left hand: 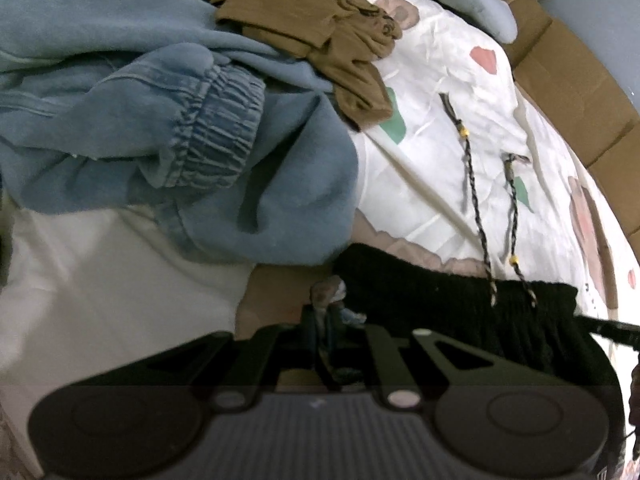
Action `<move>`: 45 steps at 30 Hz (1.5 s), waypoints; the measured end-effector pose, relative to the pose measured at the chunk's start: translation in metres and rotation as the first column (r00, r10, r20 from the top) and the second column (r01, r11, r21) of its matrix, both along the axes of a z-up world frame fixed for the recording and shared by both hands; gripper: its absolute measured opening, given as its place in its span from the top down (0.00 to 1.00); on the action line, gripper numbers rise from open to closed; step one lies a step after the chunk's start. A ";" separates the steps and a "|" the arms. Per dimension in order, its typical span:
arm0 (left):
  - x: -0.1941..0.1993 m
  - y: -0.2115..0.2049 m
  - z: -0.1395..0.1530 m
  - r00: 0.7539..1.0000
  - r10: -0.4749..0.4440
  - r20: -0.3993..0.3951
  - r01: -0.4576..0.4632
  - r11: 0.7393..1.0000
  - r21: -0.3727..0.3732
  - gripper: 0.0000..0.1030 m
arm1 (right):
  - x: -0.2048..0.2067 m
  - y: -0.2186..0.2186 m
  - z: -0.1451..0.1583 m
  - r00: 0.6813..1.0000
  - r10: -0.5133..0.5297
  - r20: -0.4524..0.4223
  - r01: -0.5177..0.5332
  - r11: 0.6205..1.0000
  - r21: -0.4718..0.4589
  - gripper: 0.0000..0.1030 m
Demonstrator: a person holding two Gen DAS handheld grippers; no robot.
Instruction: Fold clothes
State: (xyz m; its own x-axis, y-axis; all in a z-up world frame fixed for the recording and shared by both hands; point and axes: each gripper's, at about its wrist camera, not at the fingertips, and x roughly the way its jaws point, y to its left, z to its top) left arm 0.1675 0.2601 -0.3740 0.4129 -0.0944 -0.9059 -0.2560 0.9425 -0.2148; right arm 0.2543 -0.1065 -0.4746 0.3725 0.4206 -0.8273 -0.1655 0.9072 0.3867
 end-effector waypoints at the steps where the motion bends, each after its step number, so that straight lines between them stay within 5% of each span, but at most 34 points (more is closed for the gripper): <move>1: 0.000 0.001 0.000 1.000 0.005 0.000 -0.005 1.000 0.007 0.97 | -0.003 0.004 -0.001 1.000 0.018 0.011 -0.018 1.000 -0.020 0.60; 7: 0.004 0.009 0.004 1.000 0.027 0.002 -0.027 1.000 -0.007 0.97 | -0.007 0.014 -0.001 0.997 0.061 0.037 -0.058 0.996 -0.072 0.60; 11: 0.009 0.009 0.024 0.998 0.037 0.056 -0.037 0.999 -0.004 0.92 | -0.007 0.021 0.001 0.994 0.101 0.037 -0.098 0.993 -0.072 0.81; 13: 0.015 0.003 0.029 0.997 0.019 0.077 -0.018 1.000 -0.022 0.82 | -0.007 0.021 0.001 0.994 0.103 0.036 -0.100 0.992 -0.072 0.89; 15: 0.022 -0.002 0.034 0.995 0.000 0.099 0.004 0.999 -0.043 0.61 | -0.009 0.021 0.003 0.994 0.103 0.040 -0.099 0.992 -0.075 0.97; 17: 0.028 -0.008 0.039 0.993 -0.018 0.120 0.026 0.998 -0.063 0.49 | -0.010 0.020 0.007 0.994 0.097 0.050 -0.093 0.992 -0.082 0.98; 24: 0.069 -0.051 0.031 0.981 -0.119 0.155 0.140 0.981 -0.134 0.47 | -0.014 0.010 0.019 0.996 0.077 0.053 -0.070 0.990 -0.123 0.99; 34: 0.136 -0.105 0.004 0.958 -0.248 0.145 0.263 0.961 -0.088 0.26 | -0.018 0.007 0.011 0.998 0.066 0.007 -0.065 0.991 -0.115 0.99; 45: 0.163 -0.122 -0.024 0.952 -0.282 0.118 0.289 0.956 -0.043 0.25 | -0.020 0.003 0.008 0.997 0.074 -0.001 -0.074 0.992 -0.103 0.98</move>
